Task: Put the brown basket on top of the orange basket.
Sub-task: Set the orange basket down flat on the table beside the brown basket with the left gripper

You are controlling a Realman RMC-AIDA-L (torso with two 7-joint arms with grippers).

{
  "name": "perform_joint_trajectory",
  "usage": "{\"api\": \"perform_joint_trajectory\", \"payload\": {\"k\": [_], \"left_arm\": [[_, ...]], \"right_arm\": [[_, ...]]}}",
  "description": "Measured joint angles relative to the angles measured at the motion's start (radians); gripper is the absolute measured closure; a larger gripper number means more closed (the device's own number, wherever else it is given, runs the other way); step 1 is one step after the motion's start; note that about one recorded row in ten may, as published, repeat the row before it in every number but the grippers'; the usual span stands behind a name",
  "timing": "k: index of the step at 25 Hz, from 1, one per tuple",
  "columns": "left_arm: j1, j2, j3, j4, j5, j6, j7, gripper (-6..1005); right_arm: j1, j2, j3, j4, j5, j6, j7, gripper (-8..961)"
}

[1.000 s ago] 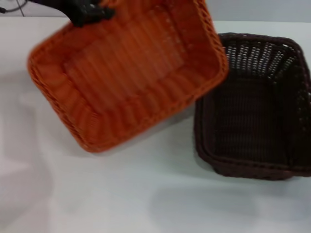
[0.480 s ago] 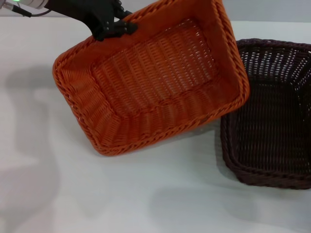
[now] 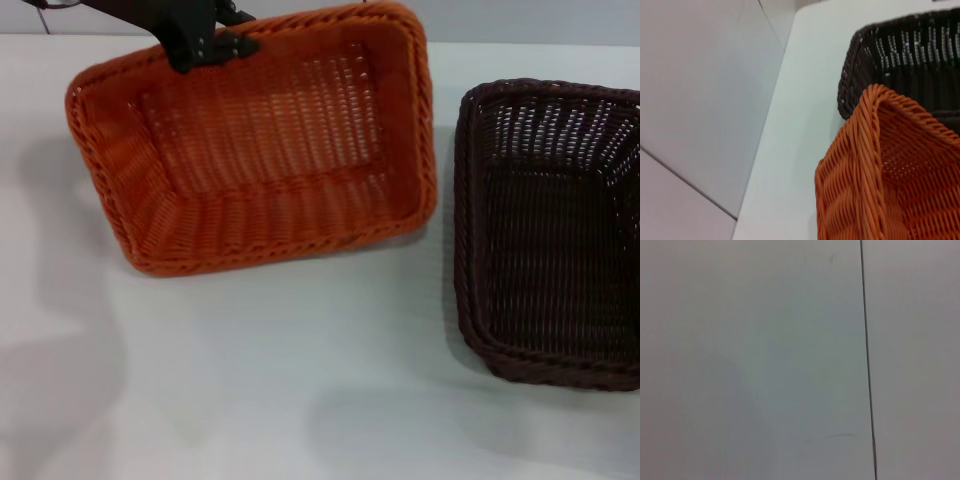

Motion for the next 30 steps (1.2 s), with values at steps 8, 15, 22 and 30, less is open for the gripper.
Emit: {"api": "perform_joint_trajectory", "payload": {"k": [8, 15, 22, 30], "left_arm": [[0.006, -0.028, 0.139, -0.011, 0.016, 0.069, 0.028, 817], [-0.030, -0.039, 0.168, -0.064, 0.027, 0.134, -0.026, 802], [-0.046, -0.048, 0.259, -0.140, 0.007, 0.300, -0.069, 787], [-0.059, -0.052, 0.274, -0.161, 0.005, 0.378, -0.082, 770]], "right_arm": [[0.000, -0.001, -0.001, 0.006, 0.000, -0.010, 0.000, 186], [0.005, -0.002, 0.001, 0.016, 0.003, -0.013, 0.000, 186], [0.009, -0.003, 0.006, 0.018, 0.005, -0.017, 0.000, 186], [0.016, -0.003, 0.010, 0.016, 0.007, -0.037, 0.000, 185]]}}
